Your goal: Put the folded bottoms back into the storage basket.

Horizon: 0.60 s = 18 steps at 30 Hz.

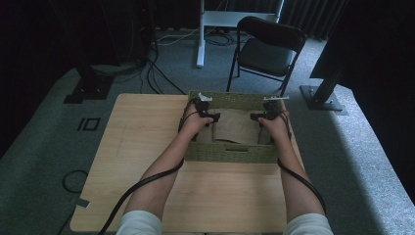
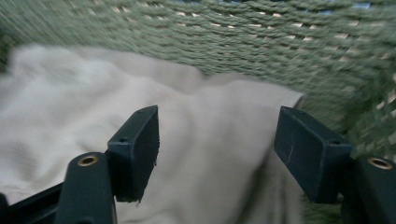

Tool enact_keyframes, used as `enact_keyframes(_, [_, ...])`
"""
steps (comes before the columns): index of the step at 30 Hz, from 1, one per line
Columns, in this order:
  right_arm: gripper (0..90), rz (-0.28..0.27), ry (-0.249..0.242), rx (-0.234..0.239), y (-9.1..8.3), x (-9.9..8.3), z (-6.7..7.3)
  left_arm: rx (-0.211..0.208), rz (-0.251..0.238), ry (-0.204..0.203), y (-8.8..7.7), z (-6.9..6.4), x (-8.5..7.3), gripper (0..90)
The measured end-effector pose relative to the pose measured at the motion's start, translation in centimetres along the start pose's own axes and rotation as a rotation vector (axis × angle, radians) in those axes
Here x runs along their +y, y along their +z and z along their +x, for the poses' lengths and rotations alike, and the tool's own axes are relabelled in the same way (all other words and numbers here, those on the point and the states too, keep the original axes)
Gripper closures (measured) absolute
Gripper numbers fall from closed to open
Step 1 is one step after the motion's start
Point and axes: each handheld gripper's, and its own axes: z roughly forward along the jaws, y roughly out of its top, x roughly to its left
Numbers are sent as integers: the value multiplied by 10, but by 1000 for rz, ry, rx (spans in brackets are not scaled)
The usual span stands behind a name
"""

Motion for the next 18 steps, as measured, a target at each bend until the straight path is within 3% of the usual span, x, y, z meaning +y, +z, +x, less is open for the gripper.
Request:
enact_keyframes(6, [258,-82,-28,36,-18,9,13,-26,13,9,-12,-8,6,257])
enact_keyframes(11, [185,-104,-71,25,-35,16,24,-44,29,54,-26,-12,13,210])
enact_keyframes(14, [185,-148,-69,34,-44,18,27,-48,6,37,-35,-14,18,207])
enact_keyframes(18, [149,-156,-72,63,-51,16,32,-56,-5,37,-47,-17,21,206])
